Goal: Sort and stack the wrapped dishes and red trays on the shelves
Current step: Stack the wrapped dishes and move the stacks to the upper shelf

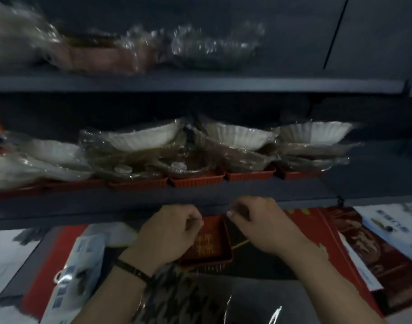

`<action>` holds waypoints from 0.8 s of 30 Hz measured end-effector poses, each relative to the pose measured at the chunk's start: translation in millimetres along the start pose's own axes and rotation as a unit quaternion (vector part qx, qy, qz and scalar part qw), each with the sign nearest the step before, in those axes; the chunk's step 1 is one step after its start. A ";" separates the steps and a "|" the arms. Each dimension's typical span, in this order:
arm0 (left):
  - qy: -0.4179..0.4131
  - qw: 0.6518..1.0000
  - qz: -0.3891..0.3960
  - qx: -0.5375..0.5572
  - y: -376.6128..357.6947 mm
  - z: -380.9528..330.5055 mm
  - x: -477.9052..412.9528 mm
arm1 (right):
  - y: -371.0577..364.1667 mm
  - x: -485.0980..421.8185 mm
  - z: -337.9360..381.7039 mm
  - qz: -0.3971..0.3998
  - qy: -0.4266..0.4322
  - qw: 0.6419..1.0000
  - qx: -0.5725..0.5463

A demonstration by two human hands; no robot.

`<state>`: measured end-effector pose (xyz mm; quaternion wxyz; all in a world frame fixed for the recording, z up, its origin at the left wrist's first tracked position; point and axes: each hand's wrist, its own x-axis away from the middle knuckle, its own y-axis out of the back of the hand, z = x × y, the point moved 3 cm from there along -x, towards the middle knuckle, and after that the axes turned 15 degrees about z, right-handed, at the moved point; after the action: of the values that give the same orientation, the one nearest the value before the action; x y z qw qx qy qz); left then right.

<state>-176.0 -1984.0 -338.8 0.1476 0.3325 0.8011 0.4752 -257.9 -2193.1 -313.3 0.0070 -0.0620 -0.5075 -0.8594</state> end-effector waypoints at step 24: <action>-0.062 0.991 -0.102 0.051 70.0 -25.6 -94.1 | 122.9 -125.1 -30.9 -0.190 -0.135 0.961 0.148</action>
<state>-93.5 -2041.5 -273.2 0.2280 0.2849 0.8435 0.3941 -127.7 -2286.0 -235.1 -0.2157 -0.0779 -0.6279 -0.7437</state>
